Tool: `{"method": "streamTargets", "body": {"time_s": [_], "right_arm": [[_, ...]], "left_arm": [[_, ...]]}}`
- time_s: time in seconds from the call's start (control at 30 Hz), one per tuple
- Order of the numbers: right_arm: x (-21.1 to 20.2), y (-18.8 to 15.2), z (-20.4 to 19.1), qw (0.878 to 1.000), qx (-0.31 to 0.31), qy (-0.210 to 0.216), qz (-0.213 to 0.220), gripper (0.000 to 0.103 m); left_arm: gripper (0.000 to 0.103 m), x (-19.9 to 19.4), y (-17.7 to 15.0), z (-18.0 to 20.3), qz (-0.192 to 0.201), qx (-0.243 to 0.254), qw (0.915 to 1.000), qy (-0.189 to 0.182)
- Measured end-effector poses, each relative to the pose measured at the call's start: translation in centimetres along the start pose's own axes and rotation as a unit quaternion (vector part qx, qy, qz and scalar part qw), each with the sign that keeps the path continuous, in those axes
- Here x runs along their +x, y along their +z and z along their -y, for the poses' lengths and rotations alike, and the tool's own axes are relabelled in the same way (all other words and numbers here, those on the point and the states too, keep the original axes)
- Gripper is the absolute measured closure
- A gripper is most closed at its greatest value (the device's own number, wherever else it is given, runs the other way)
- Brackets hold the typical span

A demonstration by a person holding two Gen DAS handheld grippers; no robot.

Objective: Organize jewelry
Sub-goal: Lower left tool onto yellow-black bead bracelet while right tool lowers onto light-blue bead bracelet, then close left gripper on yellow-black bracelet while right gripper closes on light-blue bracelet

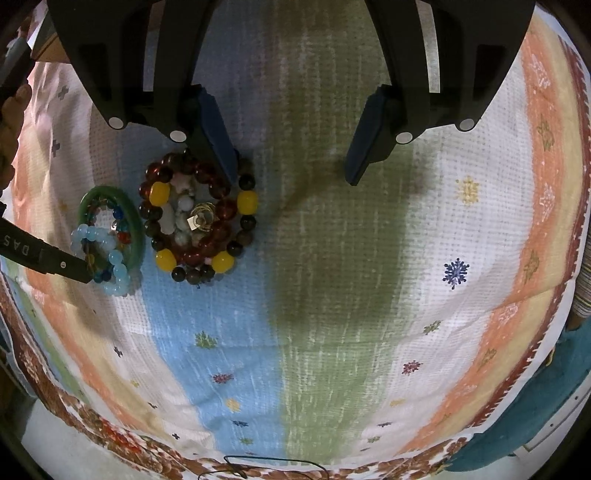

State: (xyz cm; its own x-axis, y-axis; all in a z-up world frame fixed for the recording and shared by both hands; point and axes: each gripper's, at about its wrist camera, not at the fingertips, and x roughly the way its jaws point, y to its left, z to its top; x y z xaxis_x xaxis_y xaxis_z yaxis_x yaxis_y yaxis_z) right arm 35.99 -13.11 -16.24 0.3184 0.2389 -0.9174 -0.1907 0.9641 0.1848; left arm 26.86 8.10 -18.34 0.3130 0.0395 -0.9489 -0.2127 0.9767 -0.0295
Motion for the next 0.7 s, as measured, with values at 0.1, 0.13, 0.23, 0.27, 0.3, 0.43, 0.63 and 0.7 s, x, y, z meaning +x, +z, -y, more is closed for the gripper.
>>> {"method": "streamTargets", "body": {"time_s": [0.1,0.13,0.23,0.27,0.3,0.43,0.63,0.7], "right_arm": [[0.2,0.0,-0.1,1.0,-0.008,-0.005,0.0,0.065],[0.2,-0.1,-0.2,1.0,-0.013,-0.007,0.001,0.066],[0.4,-0.1,-0.3,1.0,-0.019,-0.003,0.002,0.072],[0.4,-0.1,-0.2,1.0,-0.018,0.0,0.001,0.074],[0.4,-0.1,-0.1,1.0,-0.019,0.002,0.001,0.077],[0.5,-0.1,-0.5,0.999,-0.033,0.002,0.003,0.082],[0.6,-0.3,-1.0,0.999,-0.053,-0.01,0.006,0.084],[0.7,-0.3,-1.0,0.998,-0.054,-0.009,0.005,0.084]], "left_arm": [[0.044,0.2,0.1,-0.1,-0.001,-0.005,1.0,-0.005],[0.046,0.2,0.1,-0.2,-0.002,-0.009,0.9999,-0.009],[0.052,0.4,0.0,-0.6,-0.002,-0.017,0.9996,-0.024],[0.057,0.4,0.0,-0.8,-0.002,-0.021,0.9994,-0.027],[0.062,0.4,0.0,-1.2,-0.002,-0.03,0.9991,-0.03],[0.095,1.1,-0.2,-2.4,-0.007,-0.043,0.999,-0.006],[0.093,0.9,0.4,-3.4,-0.006,-0.073,0.9962,-0.048],[0.093,0.6,0.6,-4.1,-0.005,-0.093,0.9925,-0.079]]}}
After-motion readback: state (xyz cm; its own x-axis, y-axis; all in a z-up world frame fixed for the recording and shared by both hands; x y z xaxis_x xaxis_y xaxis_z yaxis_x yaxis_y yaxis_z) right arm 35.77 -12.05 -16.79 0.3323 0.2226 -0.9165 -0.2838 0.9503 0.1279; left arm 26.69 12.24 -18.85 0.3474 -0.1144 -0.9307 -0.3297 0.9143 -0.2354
